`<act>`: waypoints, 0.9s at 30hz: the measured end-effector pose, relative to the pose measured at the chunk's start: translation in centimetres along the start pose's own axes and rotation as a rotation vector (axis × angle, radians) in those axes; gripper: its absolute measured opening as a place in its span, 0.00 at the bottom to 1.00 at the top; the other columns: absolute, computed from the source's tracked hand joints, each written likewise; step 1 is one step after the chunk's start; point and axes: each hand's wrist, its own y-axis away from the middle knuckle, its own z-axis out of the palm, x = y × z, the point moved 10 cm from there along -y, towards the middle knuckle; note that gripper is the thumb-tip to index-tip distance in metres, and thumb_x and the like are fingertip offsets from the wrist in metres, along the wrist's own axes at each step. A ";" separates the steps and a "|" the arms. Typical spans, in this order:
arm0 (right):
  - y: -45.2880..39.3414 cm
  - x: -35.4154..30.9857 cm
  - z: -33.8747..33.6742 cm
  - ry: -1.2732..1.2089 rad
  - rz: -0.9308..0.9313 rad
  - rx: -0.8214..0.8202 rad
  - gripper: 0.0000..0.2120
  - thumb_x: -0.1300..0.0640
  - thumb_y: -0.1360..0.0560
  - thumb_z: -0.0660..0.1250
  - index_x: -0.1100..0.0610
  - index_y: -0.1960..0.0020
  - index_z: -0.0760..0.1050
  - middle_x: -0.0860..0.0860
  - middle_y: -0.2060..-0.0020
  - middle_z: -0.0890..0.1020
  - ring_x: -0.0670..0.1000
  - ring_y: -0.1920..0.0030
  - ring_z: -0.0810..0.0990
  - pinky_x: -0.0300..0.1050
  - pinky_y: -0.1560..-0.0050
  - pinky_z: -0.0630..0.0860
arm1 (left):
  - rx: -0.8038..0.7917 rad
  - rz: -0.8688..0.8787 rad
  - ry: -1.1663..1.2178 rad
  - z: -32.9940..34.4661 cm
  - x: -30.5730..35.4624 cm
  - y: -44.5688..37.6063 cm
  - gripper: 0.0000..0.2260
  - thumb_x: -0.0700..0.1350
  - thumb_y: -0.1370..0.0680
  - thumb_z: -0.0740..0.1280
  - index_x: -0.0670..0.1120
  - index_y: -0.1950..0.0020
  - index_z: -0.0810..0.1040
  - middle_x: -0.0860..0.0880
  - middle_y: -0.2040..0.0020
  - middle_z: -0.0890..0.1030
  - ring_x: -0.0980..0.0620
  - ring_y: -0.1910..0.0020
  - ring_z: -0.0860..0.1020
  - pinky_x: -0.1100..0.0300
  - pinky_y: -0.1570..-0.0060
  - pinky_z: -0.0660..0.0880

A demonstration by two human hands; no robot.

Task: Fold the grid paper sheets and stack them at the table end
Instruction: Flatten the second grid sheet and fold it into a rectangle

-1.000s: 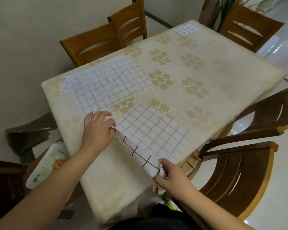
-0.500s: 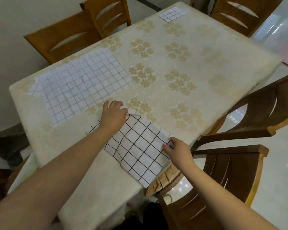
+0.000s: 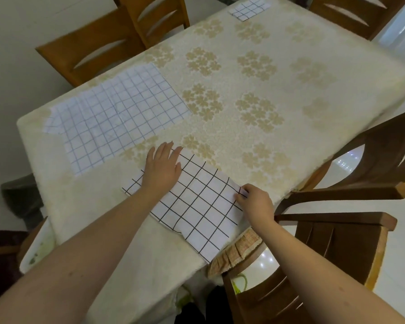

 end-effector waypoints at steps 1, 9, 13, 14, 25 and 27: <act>0.0 0.0 0.0 0.011 -0.008 0.007 0.09 0.51 0.23 0.65 0.55 0.47 0.77 0.53 0.58 0.82 0.56 0.59 0.79 0.46 0.64 0.73 | -0.020 -0.008 0.011 0.5 -0.1 1.1 0.21 0.49 0.21 0.57 0.44 0.29 0.70 0.41 0.29 0.71 0.41 0.28 0.66 0.42 0.28 0.59; 0.2 0.3 0.1 0.005 -0.069 0.073 0.17 0.50 0.21 0.65 0.54 0.35 0.73 0.54 0.44 0.82 0.56 0.48 0.81 0.45 0.58 0.73 | -0.097 -0.048 0.120 3.3 1.3 9.6 0.24 0.53 0.19 0.51 0.45 0.25 0.66 0.43 0.27 0.68 0.43 0.27 0.64 0.43 0.29 0.61; 1.0 0.2 -0.2 -0.050 -0.102 0.148 0.23 0.50 0.24 0.69 0.53 0.31 0.69 0.53 0.38 0.78 0.56 0.40 0.76 0.50 0.47 0.73 | -0.189 -0.048 0.141 5.1 1.6 11.6 0.27 0.57 0.19 0.45 0.48 0.21 0.56 0.48 0.21 0.56 0.49 0.22 0.53 0.46 0.25 0.54; 1.9 -0.4 -0.5 0.036 -0.171 0.204 0.24 0.50 0.25 0.69 0.54 0.31 0.69 0.54 0.37 0.77 0.57 0.38 0.74 0.52 0.43 0.72 | -0.225 -0.034 0.136 5.7 1.6 11.8 0.28 0.58 0.19 0.43 0.49 0.21 0.53 0.50 0.21 0.52 0.51 0.22 0.49 0.47 0.24 0.51; 15.0 -4.9 12.1 0.451 -0.811 -0.114 0.30 0.40 0.19 0.53 0.56 0.23 0.58 0.53 0.25 0.65 0.53 0.25 0.62 0.52 0.25 0.55 | -0.367 -0.014 0.102 8.3 1.0 12.5 0.27 0.59 0.18 0.44 0.53 0.21 0.45 0.50 0.20 0.45 0.50 0.22 0.44 0.48 0.25 0.44; 15.0 -4.2 13.0 0.494 -0.793 -0.151 0.32 0.38 0.19 0.50 0.57 0.22 0.56 0.55 0.24 0.63 0.54 0.24 0.60 0.54 0.25 0.55 | -0.370 -0.008 0.085 8.2 1.1 12.5 0.28 0.60 0.20 0.40 0.54 0.21 0.44 0.51 0.20 0.43 0.50 0.22 0.43 0.48 0.25 0.43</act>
